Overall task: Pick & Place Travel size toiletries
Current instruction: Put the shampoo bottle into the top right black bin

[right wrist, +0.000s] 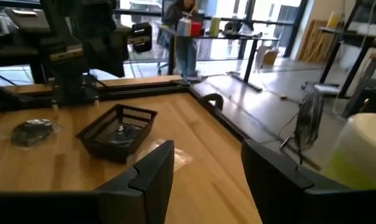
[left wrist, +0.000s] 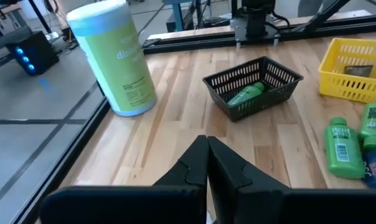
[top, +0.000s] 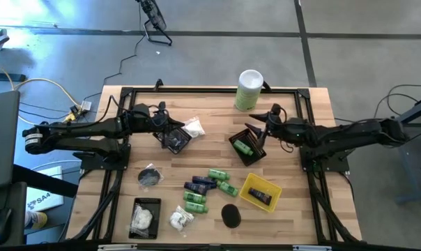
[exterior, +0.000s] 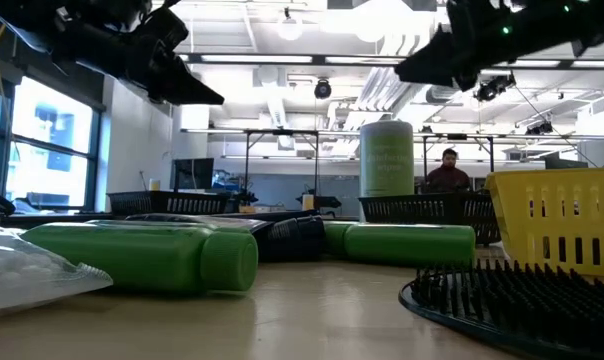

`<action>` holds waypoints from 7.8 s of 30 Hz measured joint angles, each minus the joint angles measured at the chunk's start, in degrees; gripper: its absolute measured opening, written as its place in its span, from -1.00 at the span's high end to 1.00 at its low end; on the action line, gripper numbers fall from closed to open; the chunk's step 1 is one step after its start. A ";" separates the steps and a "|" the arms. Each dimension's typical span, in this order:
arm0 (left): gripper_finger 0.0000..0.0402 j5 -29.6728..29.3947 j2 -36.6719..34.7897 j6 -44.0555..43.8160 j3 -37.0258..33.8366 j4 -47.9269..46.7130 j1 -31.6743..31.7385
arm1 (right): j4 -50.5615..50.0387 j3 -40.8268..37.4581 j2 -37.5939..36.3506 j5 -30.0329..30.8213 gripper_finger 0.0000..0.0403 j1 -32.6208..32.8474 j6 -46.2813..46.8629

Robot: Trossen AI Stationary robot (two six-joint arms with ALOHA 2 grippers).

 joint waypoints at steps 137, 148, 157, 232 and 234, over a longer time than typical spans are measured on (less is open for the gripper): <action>1.00 12.11 -7.10 -4.26 -13.73 14.53 11.58 | -33.75 38.60 56.14 -16.38 -0.13 13.30 20.82; 1.00 12.26 -7.10 -4.22 -13.73 14.12 11.58 | -36.09 38.60 56.14 -19.11 -0.12 13.03 21.71; 1.00 12.24 -7.10 -4.22 -13.73 14.11 11.58 | -35.49 38.60 56.14 -17.82 -0.12 13.04 21.92; 1.00 12.24 -7.13 -4.22 -13.70 13.29 11.56 | -68.44 35.26 29.77 0.69 0.21 9.75 40.82; 1.00 12.24 -7.13 -4.22 -13.70 13.27 11.56 | -65.93 32.54 29.85 0.88 0.21 9.37 41.46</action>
